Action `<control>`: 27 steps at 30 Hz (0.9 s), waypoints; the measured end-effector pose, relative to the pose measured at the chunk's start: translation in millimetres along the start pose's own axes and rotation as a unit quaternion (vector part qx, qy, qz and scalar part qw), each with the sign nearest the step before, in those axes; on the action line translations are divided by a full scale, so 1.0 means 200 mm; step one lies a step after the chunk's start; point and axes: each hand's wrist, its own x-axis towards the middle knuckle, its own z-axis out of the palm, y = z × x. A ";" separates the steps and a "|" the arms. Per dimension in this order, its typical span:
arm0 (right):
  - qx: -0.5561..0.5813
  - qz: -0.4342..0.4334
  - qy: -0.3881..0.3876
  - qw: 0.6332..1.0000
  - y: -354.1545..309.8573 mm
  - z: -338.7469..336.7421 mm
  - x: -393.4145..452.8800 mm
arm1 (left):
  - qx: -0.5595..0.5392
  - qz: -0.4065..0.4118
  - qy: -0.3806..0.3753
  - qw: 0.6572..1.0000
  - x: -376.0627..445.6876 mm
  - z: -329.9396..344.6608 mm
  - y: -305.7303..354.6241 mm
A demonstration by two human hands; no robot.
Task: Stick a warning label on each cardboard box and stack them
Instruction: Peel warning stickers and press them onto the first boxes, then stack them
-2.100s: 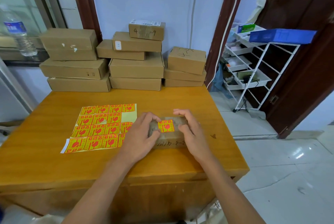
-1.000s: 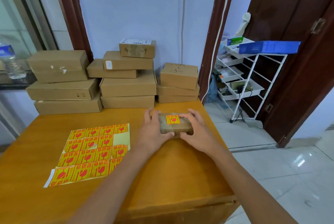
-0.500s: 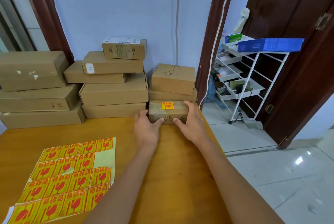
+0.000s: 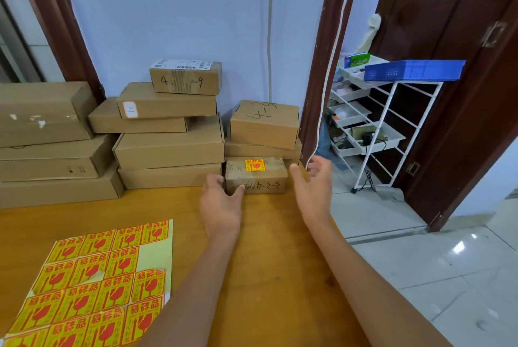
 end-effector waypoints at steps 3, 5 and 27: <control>0.048 0.060 0.032 0.997 -0.09 -0.04 0.18 | 0.011 0.010 -0.004 1.000 0.00 0.00 0.01; 0.030 0.137 -0.008 0.990 -0.17 -0.01 0.35 | 0.025 0.019 -0.005 0.999 0.00 0.00 0.01; 0.065 0.140 -0.123 0.980 -0.56 -0.41 -0.11 | -0.180 0.109 0.048 0.976 -0.22 -0.32 0.11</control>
